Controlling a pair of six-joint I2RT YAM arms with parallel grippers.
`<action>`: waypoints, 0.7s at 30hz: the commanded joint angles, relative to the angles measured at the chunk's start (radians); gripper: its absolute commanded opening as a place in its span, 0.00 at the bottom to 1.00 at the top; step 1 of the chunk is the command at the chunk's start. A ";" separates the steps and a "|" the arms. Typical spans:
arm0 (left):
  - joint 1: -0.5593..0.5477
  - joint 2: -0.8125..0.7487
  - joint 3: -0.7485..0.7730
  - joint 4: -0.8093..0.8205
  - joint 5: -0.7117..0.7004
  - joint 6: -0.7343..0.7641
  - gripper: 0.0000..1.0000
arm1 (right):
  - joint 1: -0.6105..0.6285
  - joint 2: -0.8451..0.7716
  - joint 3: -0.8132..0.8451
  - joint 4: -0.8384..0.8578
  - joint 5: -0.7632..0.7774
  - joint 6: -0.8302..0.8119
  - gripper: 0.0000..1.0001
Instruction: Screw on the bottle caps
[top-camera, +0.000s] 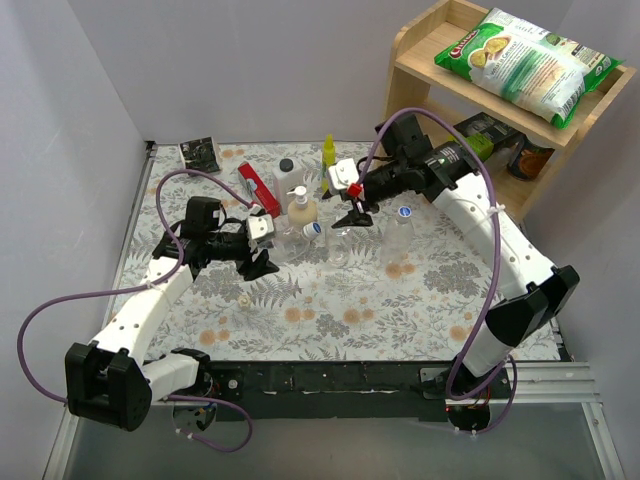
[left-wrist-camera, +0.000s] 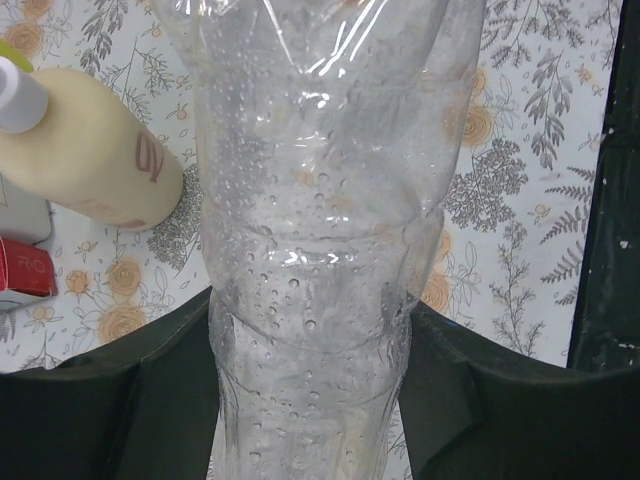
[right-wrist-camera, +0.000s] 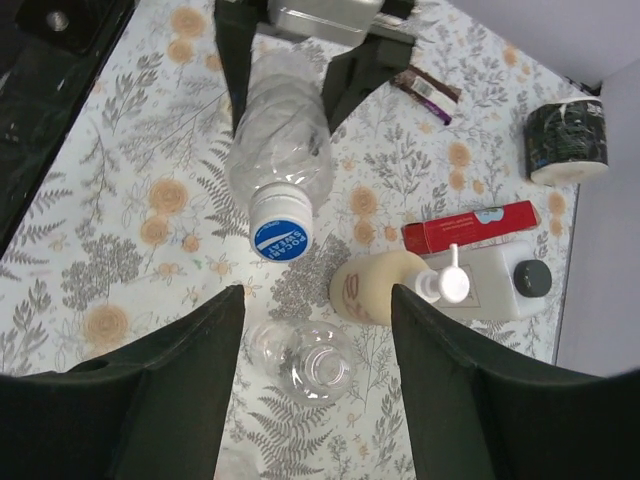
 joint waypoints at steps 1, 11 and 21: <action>-0.006 0.005 0.058 -0.075 -0.001 0.139 0.00 | 0.035 -0.039 -0.054 -0.074 -0.009 -0.208 0.68; -0.024 0.024 0.077 -0.076 0.015 0.126 0.00 | 0.104 -0.179 -0.303 0.184 0.054 -0.223 0.69; -0.039 0.024 0.081 -0.076 0.019 0.118 0.00 | 0.121 -0.157 -0.306 0.210 0.054 -0.221 0.65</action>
